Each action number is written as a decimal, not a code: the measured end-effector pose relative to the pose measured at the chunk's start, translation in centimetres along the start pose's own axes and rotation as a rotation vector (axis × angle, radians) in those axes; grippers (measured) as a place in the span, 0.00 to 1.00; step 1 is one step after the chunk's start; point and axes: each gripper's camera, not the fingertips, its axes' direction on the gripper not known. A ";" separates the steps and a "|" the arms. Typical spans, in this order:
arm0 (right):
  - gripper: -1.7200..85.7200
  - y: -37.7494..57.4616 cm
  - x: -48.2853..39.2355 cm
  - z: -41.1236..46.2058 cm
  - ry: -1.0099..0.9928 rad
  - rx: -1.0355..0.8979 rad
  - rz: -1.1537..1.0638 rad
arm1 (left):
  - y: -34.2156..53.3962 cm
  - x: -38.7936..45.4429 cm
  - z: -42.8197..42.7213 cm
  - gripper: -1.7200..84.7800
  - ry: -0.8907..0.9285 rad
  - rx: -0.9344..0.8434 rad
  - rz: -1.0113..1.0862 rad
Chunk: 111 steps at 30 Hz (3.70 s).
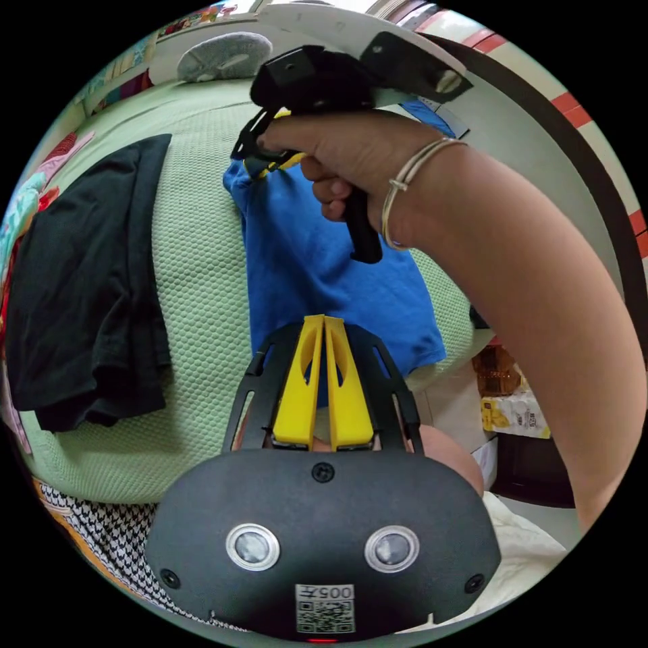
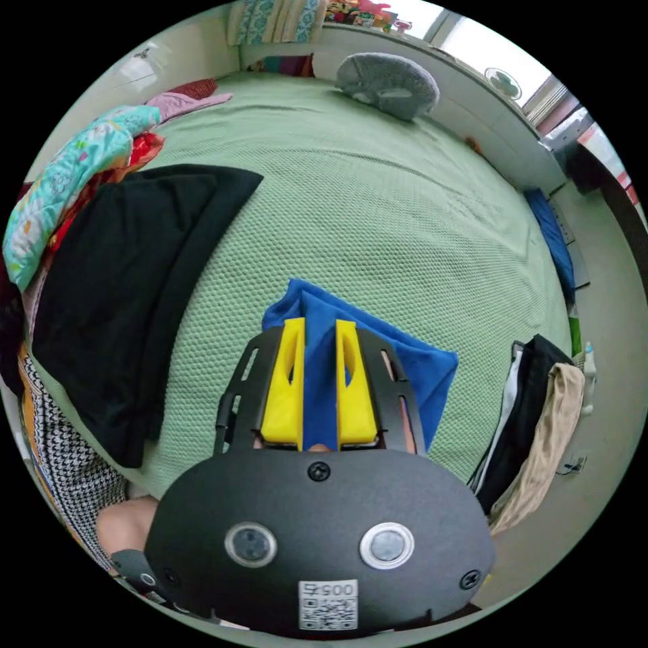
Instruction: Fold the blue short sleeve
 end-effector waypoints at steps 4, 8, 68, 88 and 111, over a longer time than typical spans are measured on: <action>0.01 -0.2 1.9 -1.9 -0.124 0.135 0.061 | -0.3 1.8 0.2 0.01 -0.062 0.001 0.028; 0.01 -1.8 2.9 -1.9 -0.181 0.148 0.092 | -0.2 3.2 0.2 0.01 -0.117 0.021 0.048; 0.19 5.6 25.3 8.1 -0.224 0.126 0.144 | 10.7 -1.9 -5.8 0.20 -0.125 0.123 -0.097; 0.03 8.4 19.9 0.9 -0.191 0.227 0.053 | 13.1 -7.9 -12.5 0.09 -0.019 0.106 -0.136; 0.04 0.6 -0.2 -17.7 -0.301 0.539 -0.116 | 19.7 -29.7 -42.4 0.09 -0.205 0.283 -0.180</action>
